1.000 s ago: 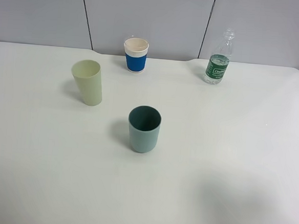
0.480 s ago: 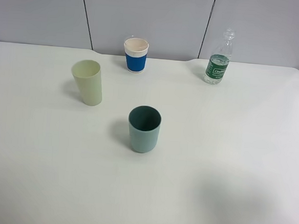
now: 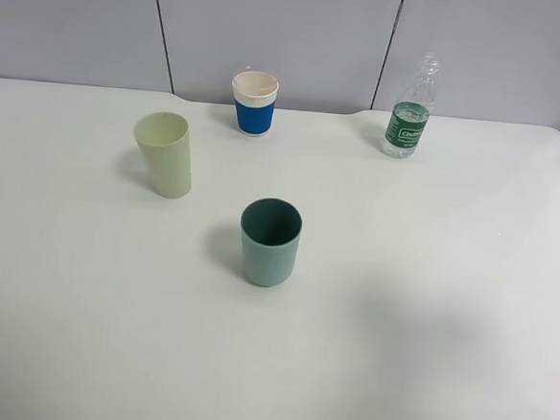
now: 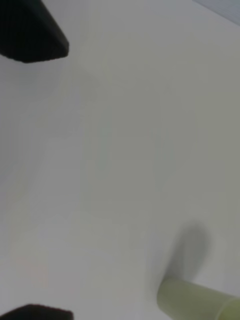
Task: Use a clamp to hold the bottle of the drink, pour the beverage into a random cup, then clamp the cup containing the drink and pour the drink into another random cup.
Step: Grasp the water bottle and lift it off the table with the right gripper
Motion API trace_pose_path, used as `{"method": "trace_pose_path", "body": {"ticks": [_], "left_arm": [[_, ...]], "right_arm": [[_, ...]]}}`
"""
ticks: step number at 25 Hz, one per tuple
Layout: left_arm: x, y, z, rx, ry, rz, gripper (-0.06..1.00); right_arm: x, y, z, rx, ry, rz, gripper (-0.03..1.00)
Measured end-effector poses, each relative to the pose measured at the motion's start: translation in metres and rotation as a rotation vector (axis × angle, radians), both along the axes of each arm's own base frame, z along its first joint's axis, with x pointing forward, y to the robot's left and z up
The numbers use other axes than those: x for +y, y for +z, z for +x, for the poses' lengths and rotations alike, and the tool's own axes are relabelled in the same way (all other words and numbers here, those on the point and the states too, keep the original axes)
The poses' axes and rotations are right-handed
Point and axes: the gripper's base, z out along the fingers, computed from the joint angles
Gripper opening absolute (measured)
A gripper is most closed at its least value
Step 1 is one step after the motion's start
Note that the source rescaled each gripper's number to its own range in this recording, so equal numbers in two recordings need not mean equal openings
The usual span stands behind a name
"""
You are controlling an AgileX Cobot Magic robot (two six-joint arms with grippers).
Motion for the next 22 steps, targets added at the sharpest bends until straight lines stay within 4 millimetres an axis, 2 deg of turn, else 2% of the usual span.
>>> {"method": "trace_pose_path", "body": {"ticks": [8, 14, 22], "left_arm": [[0.000, 0.000, 0.000, 0.000, 0.000, 0.000, 0.96], [0.000, 0.000, 0.000, 0.000, 0.000, 0.000, 0.96], [0.000, 0.000, 0.000, 0.000, 0.000, 0.000, 0.96]], "right_arm": [[-0.003, -0.004, 0.059, 0.058, 0.024, -0.042, 1.00], [-0.003, -0.020, 0.105, 0.102, 0.052, -0.027, 1.00], [-0.002, -0.043, 0.155, 0.077, 0.089, -0.005, 1.00]]}}
